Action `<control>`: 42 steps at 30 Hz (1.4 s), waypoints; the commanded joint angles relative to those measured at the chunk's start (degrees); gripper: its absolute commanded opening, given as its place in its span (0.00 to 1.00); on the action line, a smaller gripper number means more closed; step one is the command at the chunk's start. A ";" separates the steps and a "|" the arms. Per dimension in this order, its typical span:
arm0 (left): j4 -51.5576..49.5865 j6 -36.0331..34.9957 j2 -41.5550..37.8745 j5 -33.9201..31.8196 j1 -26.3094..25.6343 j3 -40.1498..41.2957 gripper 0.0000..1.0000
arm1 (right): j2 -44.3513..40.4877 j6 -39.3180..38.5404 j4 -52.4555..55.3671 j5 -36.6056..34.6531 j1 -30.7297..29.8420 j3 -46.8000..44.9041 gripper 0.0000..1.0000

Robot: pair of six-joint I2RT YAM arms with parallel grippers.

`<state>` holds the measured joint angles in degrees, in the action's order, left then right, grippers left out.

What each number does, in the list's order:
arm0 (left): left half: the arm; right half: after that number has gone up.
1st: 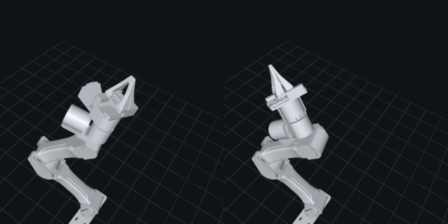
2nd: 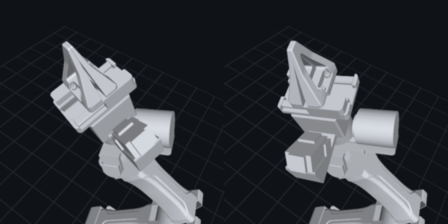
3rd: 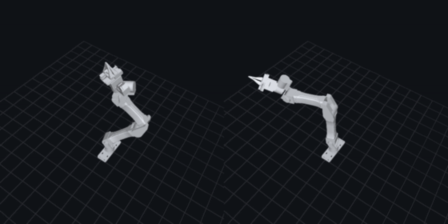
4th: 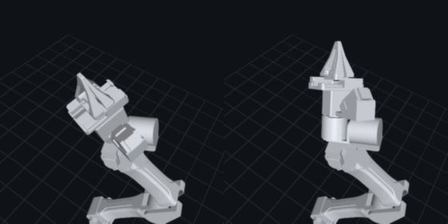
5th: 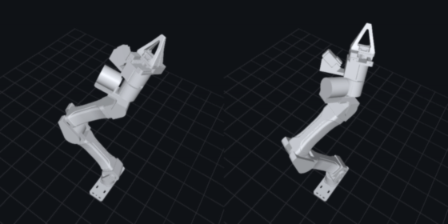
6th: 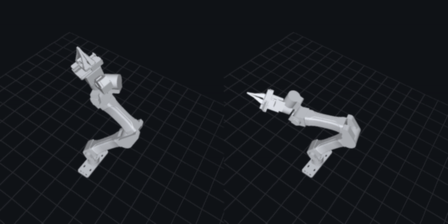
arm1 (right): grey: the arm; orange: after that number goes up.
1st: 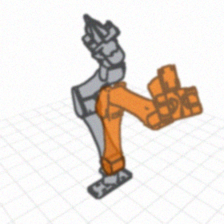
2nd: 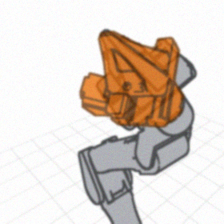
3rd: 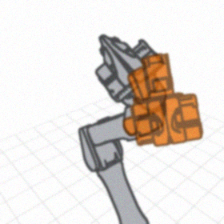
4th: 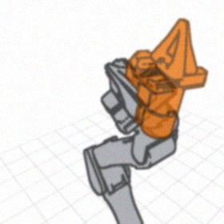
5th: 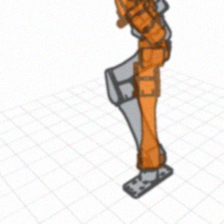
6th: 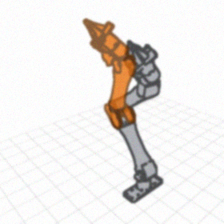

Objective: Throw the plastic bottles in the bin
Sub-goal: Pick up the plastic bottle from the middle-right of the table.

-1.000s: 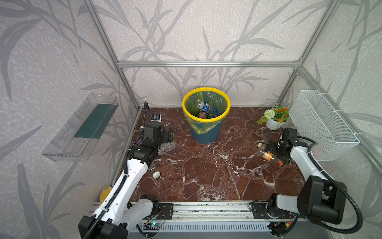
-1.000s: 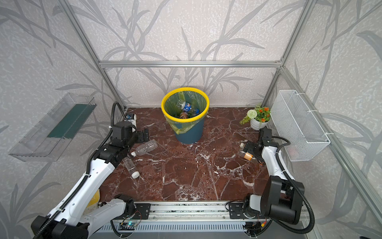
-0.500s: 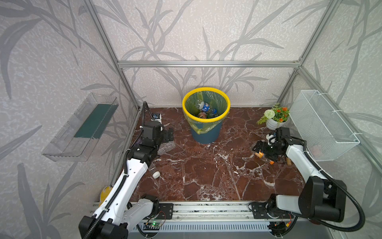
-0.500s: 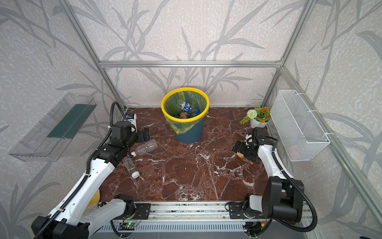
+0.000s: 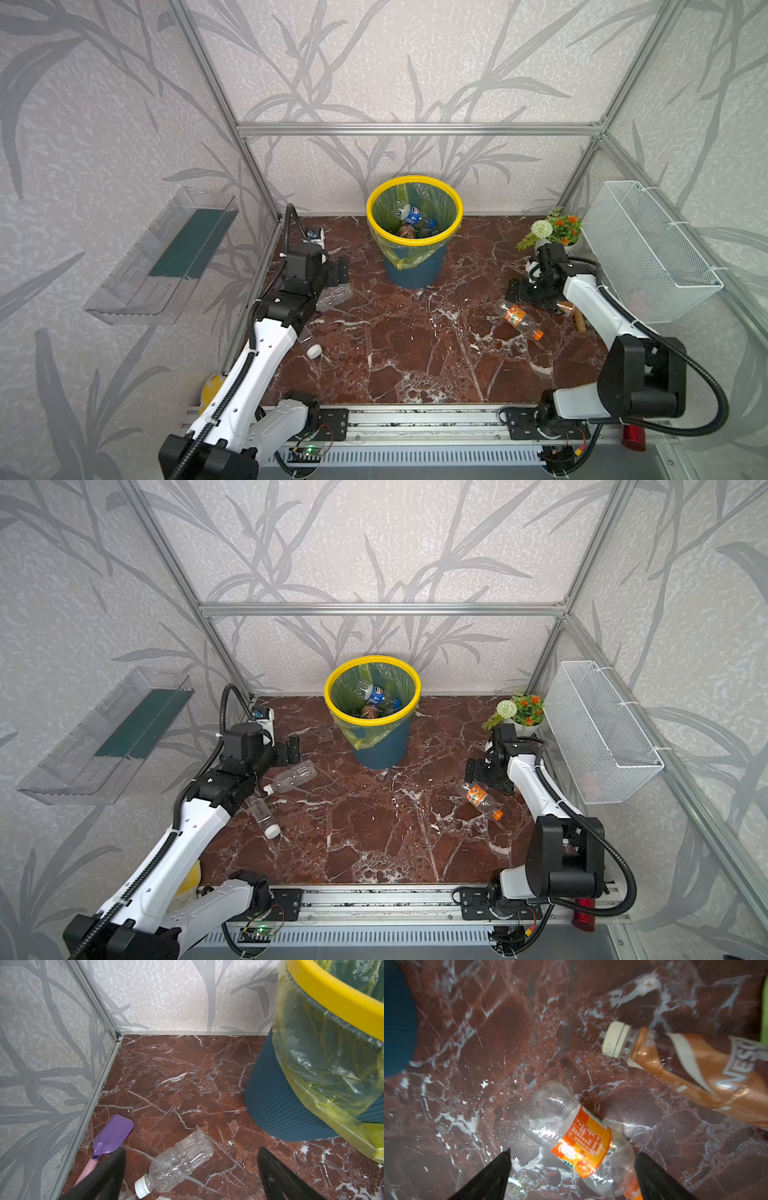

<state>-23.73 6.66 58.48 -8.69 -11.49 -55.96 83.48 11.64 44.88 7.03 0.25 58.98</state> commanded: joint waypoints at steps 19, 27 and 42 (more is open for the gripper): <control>0.34 -0.42 -1.82 0.70 0.76 0.33 0.97 | 7.97 -0.81 0.32 -4.40 -11.31 -3.20 0.87; 0.37 -0.36 -1.20 1.00 0.93 0.29 0.96 | 6.20 1.93 -1.99 -3.82 -12.02 -6.51 0.68; -1.01 -4.02 -2.41 9.06 0.68 0.97 0.96 | -29.93 4.49 -11.77 -16.78 -25.05 -2.68 0.54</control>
<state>-24.58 5.48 57.56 -4.03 -10.85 -55.81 61.52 15.66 38.89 -3.84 -22.85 55.27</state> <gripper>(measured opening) 0.961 0.547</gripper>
